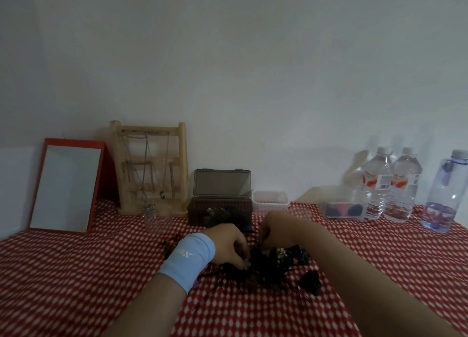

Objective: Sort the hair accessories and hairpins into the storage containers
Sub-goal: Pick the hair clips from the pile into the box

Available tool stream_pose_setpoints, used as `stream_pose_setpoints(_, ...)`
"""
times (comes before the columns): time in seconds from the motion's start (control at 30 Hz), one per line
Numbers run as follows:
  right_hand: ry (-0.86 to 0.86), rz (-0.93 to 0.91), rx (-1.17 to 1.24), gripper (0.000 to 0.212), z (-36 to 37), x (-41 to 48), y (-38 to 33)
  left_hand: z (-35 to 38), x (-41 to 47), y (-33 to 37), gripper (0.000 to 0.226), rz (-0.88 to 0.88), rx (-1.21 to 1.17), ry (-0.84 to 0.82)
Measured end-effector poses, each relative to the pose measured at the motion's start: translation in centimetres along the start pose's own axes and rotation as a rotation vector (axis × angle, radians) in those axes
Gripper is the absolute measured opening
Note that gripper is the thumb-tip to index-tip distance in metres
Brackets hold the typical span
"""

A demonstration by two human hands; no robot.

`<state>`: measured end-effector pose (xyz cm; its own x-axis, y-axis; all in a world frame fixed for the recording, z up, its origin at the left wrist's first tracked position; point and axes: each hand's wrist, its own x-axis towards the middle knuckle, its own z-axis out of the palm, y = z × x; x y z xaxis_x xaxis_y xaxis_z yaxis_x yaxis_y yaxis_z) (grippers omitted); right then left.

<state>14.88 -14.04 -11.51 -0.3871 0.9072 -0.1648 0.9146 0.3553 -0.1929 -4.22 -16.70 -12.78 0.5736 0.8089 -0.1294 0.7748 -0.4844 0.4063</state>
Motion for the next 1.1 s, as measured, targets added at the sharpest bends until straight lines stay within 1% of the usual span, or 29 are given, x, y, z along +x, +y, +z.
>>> stream_pose_setpoints(0.13, -0.053, -0.014, -0.063, 0.028, -0.3, 0.2, -0.1, -0.2, 0.2, -0.6, 0.027, -0.012, -0.036, 0.053)
stream_pose_setpoints(0.27, -0.028, -0.002, -0.051, 0.022, -0.2, 0.6, 0.0, -1.4, 0.4, -0.9, 0.026, -0.015, -0.086, 0.12)
stream_pose_setpoints(0.4, 0.033, -0.024, 0.059, 0.014, -1.8, 0.8, 0.1, -2.7, 0.9, -1.7, 0.02, -0.017, -0.171, 0.148)
stream_pose_setpoints(0.5, 0.053, -0.037, 0.195, 0.008, -3.0, 1.1, 0.0, -3.6, 1.7, -2.5, 0.015, -0.04, -0.214, 0.184)
stream_pose_setpoints(0.57, 0.119, -0.055, 0.281, 0.012, -3.8, 1.7, -0.1, -4.2, 2.2, -3.1, 0.016, -0.047, -0.167, 0.27)
stream_pose_setpoints(0.7, 0.341, -0.042, 0.406, 0.013, -4.9, 4.4, -0.3, -5.8, 3.4, -4.2, 0.017, -0.062, -0.142, 0.452)
stream_pose_setpoints(0.77, 0.413, -0.022, 0.368, 0.011, -4.9, 6.2, -0.5, -6.4, 4.3, -4.7, 0.019, -0.089, -0.132, 0.502)
stream_pose_setpoints(0.83, 0.423, -0.036, 0.322, 0.008, -4.5, 7.7, -0.7, -6.8, 5.1, -5.2, 0.026, -0.11, -0.126, 0.5)
stream_pose_setpoints(0.9, 0.393, -0.061, 0.323, 0.02, -4.1, 8.6, -0.7, -6.9, 5.6, -5.5, 0.034, -0.108, -0.141, 0.476)
stream_pose_setpoints(0.93, 0.388, -0.069, 0.325, 0.025, -3.9, 9.0, -0.6, -6.9, 5.7, -5.7, 0.035, -0.101, -0.148, 0.473)
stream_pose_setpoints(1.0, 0.424, -0.088, 0.313, 0.023, -3.5, 9.2, -0.2, -6.6, 5.7, -5.7, 0.03, -0.081, -0.137, 0.495)
stream_pose_setpoints(1.1, 0.435, -0.105, 0.275, 0.013, -3.5, 8.2, 0.6, -5.7, 5.2, -5.3, 0.018, -0.041, -0.122, 0.534)
